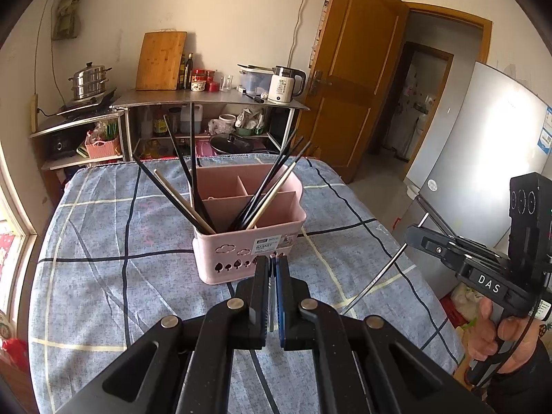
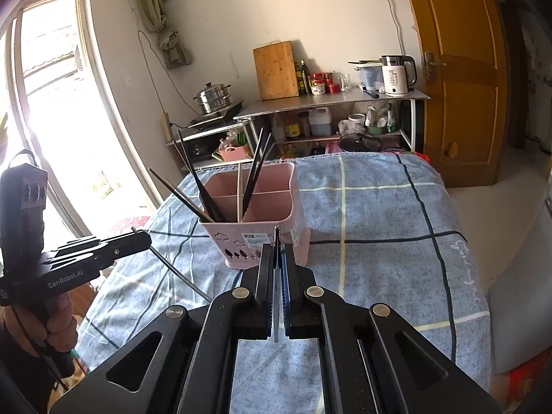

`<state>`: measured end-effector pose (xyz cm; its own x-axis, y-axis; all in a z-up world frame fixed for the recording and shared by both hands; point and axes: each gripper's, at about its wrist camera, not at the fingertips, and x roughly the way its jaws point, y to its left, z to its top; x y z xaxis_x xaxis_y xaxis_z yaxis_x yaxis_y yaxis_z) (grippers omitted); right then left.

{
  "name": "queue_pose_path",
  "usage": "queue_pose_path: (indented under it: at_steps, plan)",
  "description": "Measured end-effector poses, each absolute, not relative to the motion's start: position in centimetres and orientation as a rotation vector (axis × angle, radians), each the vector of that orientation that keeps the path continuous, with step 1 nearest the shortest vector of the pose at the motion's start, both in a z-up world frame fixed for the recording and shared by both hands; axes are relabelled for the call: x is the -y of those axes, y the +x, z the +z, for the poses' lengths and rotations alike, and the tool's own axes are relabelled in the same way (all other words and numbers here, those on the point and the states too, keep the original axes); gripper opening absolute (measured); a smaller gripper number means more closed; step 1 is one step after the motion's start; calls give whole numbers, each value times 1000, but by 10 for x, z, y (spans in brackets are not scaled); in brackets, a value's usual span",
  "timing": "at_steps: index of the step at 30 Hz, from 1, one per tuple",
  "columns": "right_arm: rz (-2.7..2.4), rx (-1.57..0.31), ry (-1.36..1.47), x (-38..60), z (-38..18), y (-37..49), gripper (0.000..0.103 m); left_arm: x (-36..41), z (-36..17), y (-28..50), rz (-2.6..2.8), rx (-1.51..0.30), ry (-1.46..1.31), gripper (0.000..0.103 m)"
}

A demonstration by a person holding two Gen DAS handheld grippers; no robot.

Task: Organize utensils
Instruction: 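Lift the metal chopsticks with both tools and carry them over the basket, then lower the metal chopsticks into the basket and open both tools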

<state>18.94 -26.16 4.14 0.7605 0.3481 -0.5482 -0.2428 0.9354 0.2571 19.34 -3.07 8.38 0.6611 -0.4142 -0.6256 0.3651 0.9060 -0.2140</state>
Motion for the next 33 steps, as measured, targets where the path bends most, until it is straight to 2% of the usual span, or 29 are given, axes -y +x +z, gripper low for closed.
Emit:
queue_pose_path:
  at_steps: [18,24,33]
  plan:
    - [380,-478,203,215,106,245,4,-13,177,251,-383,-574,-148,3]
    - [379,-458,216,204,108,265,4,-12,171,279,-370,-582,-145,3]
    - [369,-490,202,189,83,290,4,-12,130,308,-364,-642,-172,3]
